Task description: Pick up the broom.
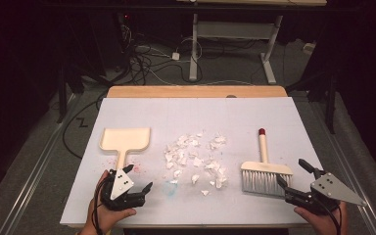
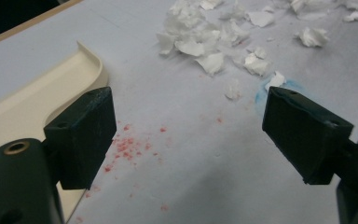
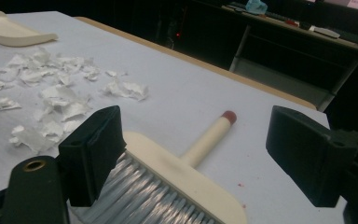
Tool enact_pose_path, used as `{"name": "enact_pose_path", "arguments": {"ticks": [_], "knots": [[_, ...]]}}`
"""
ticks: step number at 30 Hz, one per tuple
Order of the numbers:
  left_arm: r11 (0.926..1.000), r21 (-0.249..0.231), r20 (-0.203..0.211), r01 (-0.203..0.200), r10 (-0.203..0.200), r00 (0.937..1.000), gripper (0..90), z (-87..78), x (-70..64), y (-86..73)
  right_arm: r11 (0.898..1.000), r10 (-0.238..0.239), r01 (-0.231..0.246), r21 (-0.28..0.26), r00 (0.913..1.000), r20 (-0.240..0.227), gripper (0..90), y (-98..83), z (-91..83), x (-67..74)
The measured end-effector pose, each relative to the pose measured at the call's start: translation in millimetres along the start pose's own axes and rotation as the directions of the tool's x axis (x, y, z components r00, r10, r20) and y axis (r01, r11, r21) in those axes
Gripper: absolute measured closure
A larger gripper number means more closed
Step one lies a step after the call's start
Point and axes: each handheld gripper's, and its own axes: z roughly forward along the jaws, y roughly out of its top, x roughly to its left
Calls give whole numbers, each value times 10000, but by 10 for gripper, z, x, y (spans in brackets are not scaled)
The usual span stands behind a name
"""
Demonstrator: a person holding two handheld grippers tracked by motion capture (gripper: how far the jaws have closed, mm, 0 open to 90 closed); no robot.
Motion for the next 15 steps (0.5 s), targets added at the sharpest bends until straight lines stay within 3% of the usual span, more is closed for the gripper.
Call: {"name": "enact_pose_path", "arguments": {"ticks": [3, 7, 15], "knots": [[9999, 89, 54, -129, 129, 9999, 167, 15, -19, -2, 9996, -261, 260, 76, 9995, 174, 198, -14, 11, -27], [9995, 61, 50, -310, 309, 9995, 166, 3, -30, -13, 9996, -243, 240, 161, 9995, 183, 199, -23, 29, -60], [9998, 105, 20, -182, 181, 9998, 166, -19, -40, -23, 9993, -89, 75, 371, 9993, 373, 214, -36, 70, -123]]}}
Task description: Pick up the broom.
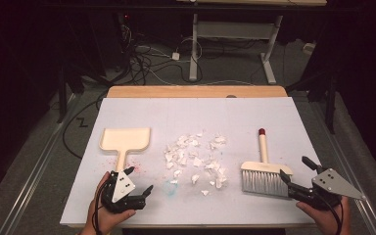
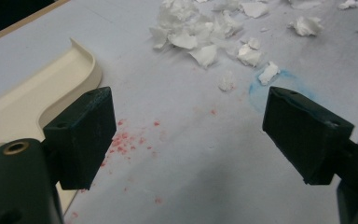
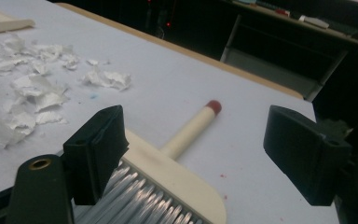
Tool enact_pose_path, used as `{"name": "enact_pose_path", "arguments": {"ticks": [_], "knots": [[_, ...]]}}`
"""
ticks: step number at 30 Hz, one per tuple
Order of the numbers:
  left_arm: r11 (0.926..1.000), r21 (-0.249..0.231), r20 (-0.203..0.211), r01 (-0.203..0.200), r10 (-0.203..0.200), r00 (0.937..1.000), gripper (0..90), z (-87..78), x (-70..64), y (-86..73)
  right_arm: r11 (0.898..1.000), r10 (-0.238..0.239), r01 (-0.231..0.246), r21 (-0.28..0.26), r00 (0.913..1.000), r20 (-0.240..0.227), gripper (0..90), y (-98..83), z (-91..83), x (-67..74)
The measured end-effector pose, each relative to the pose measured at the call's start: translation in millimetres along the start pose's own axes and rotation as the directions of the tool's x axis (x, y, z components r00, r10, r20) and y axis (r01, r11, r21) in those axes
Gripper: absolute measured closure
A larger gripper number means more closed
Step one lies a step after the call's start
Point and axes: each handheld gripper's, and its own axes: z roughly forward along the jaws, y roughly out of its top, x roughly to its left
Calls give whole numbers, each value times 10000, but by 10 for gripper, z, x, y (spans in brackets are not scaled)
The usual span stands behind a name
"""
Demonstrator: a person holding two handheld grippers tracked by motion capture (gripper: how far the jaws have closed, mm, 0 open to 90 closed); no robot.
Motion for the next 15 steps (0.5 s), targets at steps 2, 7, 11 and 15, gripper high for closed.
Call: {"name": "enact_pose_path", "arguments": {"ticks": [2, 7, 11, 15], "knots": [[9998, -1, -30, -203, 203, 9998, 167, 4, -7, 0, 9997, 108, -107, 202, 9999, -26, 212, -8, 22, -5], [9998, 90, -40, -163, 164, 9999, 166, 9, -14, -9, 9988, 130, -128, 470, 9999, -41, 212, -1, 75, 1], [9997, 56, -72, -246, 246, 9997, 167, 2, -3, -8, 9941, 43, -30, 1083, 9999, -114, 212, 2, 207, 26], [9998, 191, -61, -75, 76, 10000, 166, 5, 11, -23, 9873, -87, 125, 1585, 9997, -247, 212, 31, 374, 31]]}}
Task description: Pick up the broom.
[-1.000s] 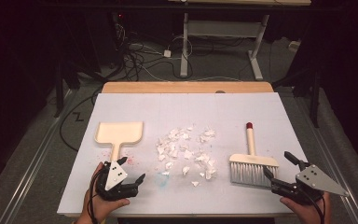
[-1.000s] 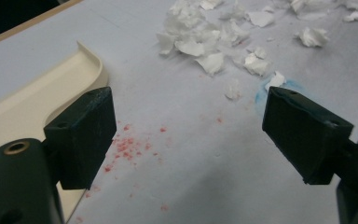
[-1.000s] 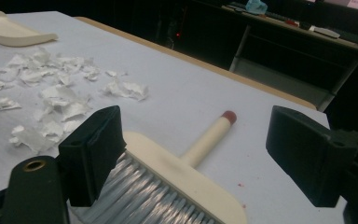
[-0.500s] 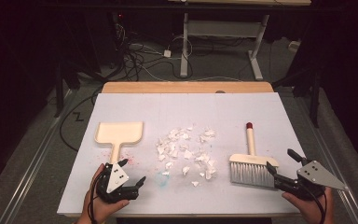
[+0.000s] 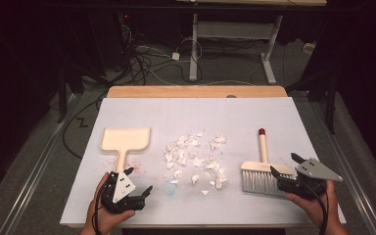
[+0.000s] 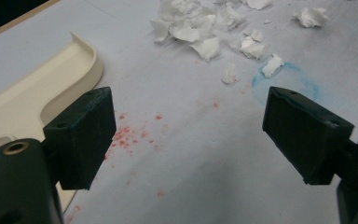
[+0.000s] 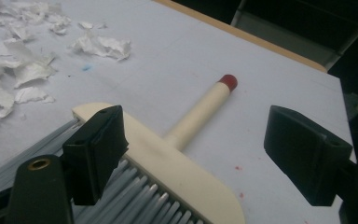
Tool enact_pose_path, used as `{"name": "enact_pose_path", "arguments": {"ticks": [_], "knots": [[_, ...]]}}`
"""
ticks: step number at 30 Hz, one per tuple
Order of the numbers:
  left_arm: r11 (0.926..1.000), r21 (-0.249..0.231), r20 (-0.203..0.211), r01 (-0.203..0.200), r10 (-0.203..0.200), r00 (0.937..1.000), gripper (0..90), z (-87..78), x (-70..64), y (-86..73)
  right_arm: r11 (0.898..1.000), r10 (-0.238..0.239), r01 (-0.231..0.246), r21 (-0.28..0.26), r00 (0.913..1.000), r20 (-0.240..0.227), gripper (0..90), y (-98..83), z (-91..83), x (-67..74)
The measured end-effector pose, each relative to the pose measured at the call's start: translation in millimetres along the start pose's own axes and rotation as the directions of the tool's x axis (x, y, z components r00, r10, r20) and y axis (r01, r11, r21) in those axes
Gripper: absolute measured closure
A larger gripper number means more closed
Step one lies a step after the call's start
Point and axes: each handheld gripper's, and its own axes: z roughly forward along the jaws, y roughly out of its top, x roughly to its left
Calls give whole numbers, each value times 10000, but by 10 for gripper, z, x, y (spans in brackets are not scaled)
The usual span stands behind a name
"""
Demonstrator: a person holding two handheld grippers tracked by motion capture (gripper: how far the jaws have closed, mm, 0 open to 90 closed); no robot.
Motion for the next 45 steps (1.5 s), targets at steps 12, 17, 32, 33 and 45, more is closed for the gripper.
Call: {"name": "enact_pose_path", "arguments": {"ticks": [12, 17, 32, 33, 45], "knots": [[9999, 117, -31, -51, 51, 10000, 166, 4, 2, -6, 9886, 24, -36, 1503, 10000, 80, 231, 211, 496, -149], [9996, 250, -31, -115, 116, 9999, 167, 23, -5, -8, 9674, 495, -541, 2474, 9985, 245, 245, 284, 742, -233], [9991, 307, -65, -289, 291, 9996, 168, 36, -10, -13, 8500, 1915, -1355, 5091, 9797, -590, 539, 374, 1296, -256], [9991, 307, -65, -289, 291, 9996, 169, 36, -10, -13, 8528, 1910, -1311, 5055, 9792, -682, 564, 383, 1304, -243], [9990, 314, 120, -304, 301, 9995, 170, 50, -15, 6, 8762, 1697, -950, 4725, 9784, -1180, 704, 379, 1308, -221]]}}
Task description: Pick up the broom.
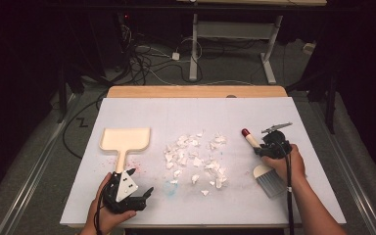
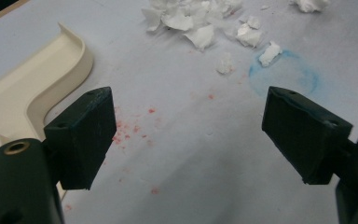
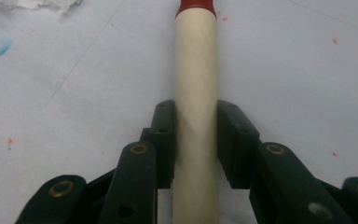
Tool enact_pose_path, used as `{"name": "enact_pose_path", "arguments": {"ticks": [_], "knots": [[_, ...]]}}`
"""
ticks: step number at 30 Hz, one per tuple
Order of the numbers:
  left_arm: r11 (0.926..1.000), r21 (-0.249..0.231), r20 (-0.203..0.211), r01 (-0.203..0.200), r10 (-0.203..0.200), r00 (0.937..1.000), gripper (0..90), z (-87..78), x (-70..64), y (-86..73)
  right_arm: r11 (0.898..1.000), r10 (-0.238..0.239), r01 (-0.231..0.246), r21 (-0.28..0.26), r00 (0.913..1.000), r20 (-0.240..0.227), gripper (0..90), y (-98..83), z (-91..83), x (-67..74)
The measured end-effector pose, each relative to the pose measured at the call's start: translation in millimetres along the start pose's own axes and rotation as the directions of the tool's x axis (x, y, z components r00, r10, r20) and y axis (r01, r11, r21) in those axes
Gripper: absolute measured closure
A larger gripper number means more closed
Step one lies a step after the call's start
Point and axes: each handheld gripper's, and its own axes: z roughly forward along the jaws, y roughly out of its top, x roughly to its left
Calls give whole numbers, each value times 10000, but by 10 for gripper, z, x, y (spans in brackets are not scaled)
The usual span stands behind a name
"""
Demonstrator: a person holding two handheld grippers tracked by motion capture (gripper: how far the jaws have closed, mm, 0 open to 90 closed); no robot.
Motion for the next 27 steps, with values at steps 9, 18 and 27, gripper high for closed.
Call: {"name": "enact_pose_path", "arguments": {"ticks": [9, 18, 27], "knots": [[9999, -63, -92, 112, -113, 9999, 170, -28, 5, 0, 9840, 96, -51, -1781, 9997, 242, 706, 7, -332, 14], [9981, -260, 255, 554, -547, 9982, 172, -45, -17, 52, 9153, 100, -16, -4027, 9998, 187, 709, -15, -887, 88], [9895, -989, 1201, 1055, -934, 9884, 181, -48, -158, 397, 8550, -213, 144, -5185, 9997, -74, 708, -1, -1178, 296]]}}
